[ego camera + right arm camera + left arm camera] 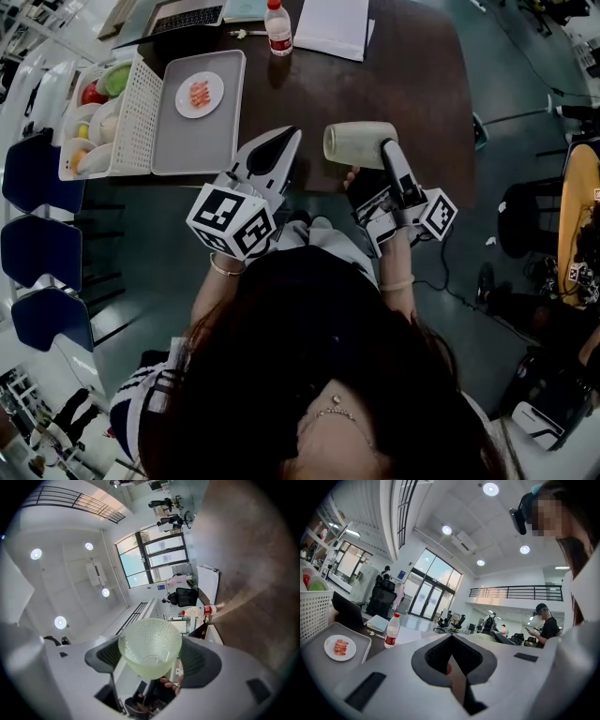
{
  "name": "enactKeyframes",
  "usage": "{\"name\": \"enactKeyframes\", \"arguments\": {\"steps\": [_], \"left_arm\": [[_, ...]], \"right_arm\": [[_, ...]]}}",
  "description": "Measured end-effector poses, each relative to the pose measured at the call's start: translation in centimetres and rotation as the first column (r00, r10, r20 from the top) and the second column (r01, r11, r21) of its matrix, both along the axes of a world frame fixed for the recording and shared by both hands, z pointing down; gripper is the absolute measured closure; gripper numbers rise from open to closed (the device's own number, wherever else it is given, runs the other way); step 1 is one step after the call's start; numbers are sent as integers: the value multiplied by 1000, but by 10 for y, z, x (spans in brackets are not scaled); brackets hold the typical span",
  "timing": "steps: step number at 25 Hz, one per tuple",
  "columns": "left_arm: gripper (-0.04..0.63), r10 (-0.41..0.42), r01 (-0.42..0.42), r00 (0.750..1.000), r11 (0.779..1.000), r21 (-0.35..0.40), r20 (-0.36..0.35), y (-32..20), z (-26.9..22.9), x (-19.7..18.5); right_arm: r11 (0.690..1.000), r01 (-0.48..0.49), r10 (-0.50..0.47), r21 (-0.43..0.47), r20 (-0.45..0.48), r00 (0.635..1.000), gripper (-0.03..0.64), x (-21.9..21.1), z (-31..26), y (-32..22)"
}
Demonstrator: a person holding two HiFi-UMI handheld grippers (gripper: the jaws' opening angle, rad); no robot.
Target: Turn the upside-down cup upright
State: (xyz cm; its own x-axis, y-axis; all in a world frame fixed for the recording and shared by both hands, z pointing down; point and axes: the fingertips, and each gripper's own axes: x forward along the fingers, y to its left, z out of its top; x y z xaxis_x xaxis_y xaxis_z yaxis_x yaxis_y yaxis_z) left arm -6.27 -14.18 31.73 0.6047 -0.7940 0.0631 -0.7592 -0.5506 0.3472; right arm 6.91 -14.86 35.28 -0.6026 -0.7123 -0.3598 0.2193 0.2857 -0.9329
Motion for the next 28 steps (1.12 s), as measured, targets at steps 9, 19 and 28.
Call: {"name": "enactKeyframes", "arguments": {"steps": [9, 19, 28], "left_arm": [[593, 59, -58, 998, 998, 28, -26, 2, -5, 3], [454, 230, -229, 973, 973, 37, -27, 14, -9, 22], [271, 348, -348, 937, 937, -3, -6, 21, 0, 47]], "right_arm": [[999, 41, -40, -7, 77, 996, 244, 0, 1, -2], [998, 67, -69, 21, 109, 992, 244, 0, -3, -4], [992, 119, -124, 47, 118, 985, 244, -8, -8, -3]]}}
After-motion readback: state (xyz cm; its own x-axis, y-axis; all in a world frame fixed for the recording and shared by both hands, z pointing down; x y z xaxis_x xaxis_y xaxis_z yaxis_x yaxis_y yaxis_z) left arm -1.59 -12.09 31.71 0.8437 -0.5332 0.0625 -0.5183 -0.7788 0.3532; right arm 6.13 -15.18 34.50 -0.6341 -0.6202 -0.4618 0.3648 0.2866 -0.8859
